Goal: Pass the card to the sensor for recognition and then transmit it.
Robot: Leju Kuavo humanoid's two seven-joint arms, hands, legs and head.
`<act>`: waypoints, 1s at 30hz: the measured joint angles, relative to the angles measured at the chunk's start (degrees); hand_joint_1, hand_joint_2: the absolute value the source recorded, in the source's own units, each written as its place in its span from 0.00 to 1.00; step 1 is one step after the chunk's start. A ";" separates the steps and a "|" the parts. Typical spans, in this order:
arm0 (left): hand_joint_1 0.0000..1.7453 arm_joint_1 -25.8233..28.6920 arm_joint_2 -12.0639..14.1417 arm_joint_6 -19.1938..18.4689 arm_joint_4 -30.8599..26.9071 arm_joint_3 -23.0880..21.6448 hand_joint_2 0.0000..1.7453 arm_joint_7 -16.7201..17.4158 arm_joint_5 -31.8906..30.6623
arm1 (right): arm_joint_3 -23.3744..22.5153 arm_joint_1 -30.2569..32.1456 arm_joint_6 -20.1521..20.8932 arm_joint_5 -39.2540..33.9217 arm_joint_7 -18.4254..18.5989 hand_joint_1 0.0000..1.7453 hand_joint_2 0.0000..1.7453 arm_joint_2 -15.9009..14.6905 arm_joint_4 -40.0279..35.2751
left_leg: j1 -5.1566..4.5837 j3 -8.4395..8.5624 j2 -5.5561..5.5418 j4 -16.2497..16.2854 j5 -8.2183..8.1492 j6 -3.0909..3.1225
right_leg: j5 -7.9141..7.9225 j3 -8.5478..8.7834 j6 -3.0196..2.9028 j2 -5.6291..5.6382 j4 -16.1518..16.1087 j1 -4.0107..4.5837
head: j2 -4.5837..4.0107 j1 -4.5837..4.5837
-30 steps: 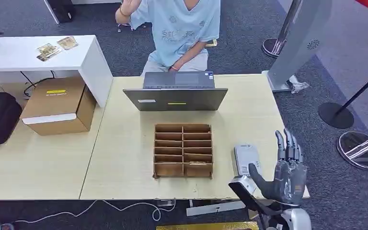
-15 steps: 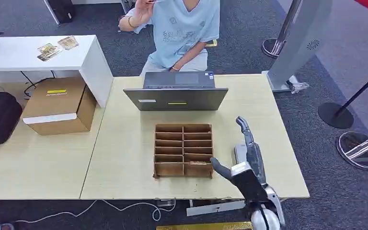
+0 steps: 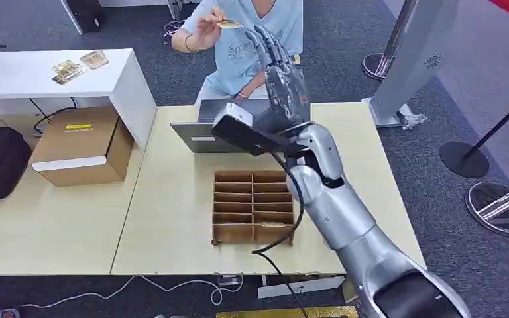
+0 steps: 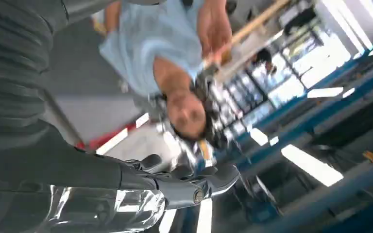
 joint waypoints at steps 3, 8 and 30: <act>0.00 -0.57 -0.29 -0.20 -0.02 0.20 0.00 -0.74 0.00 | 3.38 -5.22 -6.07 12.53 4.13 0.00 1.00 0.87 5.90 | -0.01 -0.01 0.00 0.00 0.00 0.00 | 0.00 0.00 0.00 0.01 0.00 0.00 | 0.00 -0.02; 0.00 -1.53 -0.85 -0.83 0.00 0.20 0.00 -1.20 0.00 | 9.80 -13.19 -9.87 31.88 12.23 0.00 1.00 2.56 17.86 | -0.01 -0.01 -0.05 0.01 -0.01 0.01 | 0.00 0.01 0.00 -0.05 -0.03 -0.01 | 0.00 0.00; 0.00 -2.32 -2.36 -3.78 0.00 2.56 0.00 -0.46 1.44 | 7.33 -20.41 -1.85 32.57 16.33 0.10 1.00 7.00 39.16 | -0.02 -0.01 -0.05 0.03 -0.01 0.01 | 0.01 -0.02 0.01 -0.02 -0.04 -0.01 | 0.00 0.00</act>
